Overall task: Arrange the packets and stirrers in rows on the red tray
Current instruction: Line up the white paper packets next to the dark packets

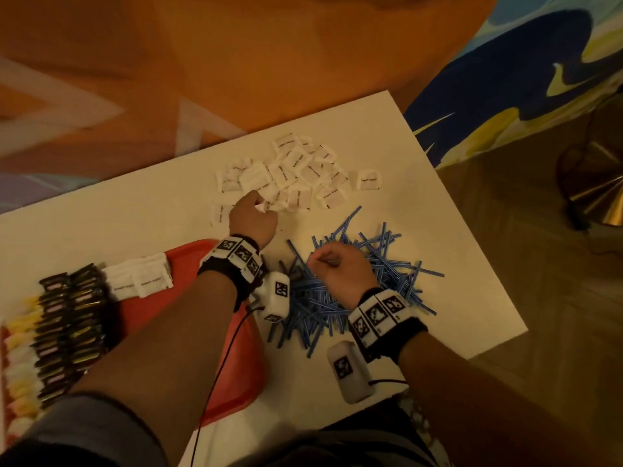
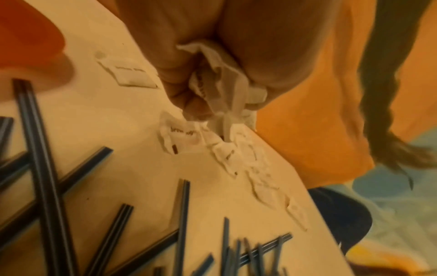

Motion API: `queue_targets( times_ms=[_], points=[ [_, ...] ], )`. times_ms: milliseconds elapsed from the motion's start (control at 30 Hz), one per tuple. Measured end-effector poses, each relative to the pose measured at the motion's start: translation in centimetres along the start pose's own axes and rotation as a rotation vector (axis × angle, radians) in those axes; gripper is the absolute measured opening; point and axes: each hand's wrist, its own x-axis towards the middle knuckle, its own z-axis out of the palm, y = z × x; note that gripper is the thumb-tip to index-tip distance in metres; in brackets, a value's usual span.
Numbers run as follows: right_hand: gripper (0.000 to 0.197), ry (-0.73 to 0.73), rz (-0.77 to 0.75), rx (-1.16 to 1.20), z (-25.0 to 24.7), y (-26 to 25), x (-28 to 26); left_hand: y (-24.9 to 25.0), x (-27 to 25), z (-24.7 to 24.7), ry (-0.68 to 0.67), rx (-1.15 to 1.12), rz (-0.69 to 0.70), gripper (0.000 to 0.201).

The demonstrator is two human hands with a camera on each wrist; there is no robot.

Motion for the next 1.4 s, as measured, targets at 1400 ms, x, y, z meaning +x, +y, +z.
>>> queue_targets(
  times_ms=[1400],
  points=[
    [0.01, -0.232, -0.52, -0.079, 22.4, -20.3, -17.4, -12.6, -21.2, -28.5, -0.154, -1.416, -0.292, 0.045]
  ],
)
